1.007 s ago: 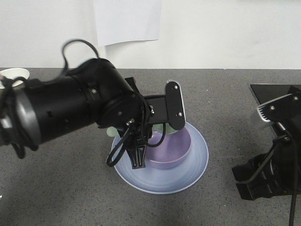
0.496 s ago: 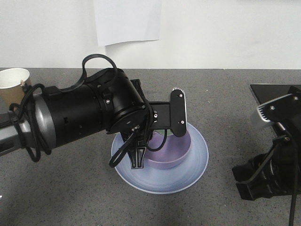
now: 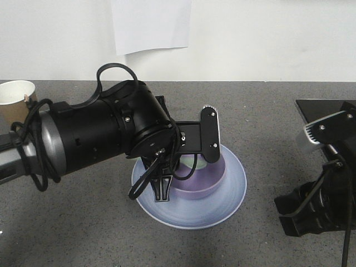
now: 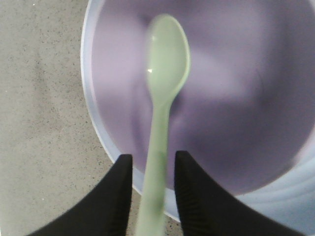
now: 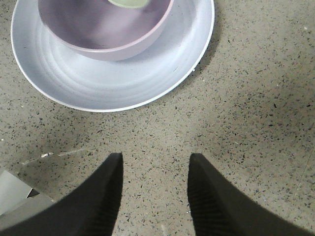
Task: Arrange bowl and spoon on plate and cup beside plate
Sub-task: 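Lower the spoon into the bowl and release it from the left gripper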
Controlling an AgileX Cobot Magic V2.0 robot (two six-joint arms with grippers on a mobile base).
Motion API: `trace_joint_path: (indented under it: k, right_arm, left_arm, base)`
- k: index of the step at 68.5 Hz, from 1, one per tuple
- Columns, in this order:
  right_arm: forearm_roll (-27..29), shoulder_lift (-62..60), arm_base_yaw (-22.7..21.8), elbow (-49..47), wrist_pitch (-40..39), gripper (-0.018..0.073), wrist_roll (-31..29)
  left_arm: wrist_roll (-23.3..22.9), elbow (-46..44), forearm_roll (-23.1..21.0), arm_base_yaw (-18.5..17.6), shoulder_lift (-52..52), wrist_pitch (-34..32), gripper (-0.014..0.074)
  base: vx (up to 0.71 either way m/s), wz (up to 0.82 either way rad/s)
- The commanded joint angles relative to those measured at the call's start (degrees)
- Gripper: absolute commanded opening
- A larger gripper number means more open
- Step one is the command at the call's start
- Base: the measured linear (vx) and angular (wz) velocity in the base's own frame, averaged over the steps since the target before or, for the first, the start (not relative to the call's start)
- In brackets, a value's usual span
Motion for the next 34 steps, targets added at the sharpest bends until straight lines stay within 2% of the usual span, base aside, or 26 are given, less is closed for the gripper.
trace_joint_path:
  k: [1, 24, 34]
  right_arm:
    - [0.3, -0.7, -0.2, -1.4, -2.4, 0.0302, -0.6]
    - [0.3, -0.7, -0.2, -1.4, -2.4, 0.0302, -0.6]
    - [0.3, -0.7, -0.2, -1.4, -2.4, 0.0302, -0.6]
  left_arm:
    - [-0.1, -1.9, 0.4, -0.3, -2.5, -1.2, 0.027]
    - [-0.9, -1.9, 0.4, -0.3, -2.5, -1.1, 0.0292]
    - [-3.4, -1.9, 0.5, -0.2, -2.5, -1.2, 0.0292]
  base:
    - [0.0, 0.0]
    - [0.0, 0.0]
    - [0.0, 0.0]
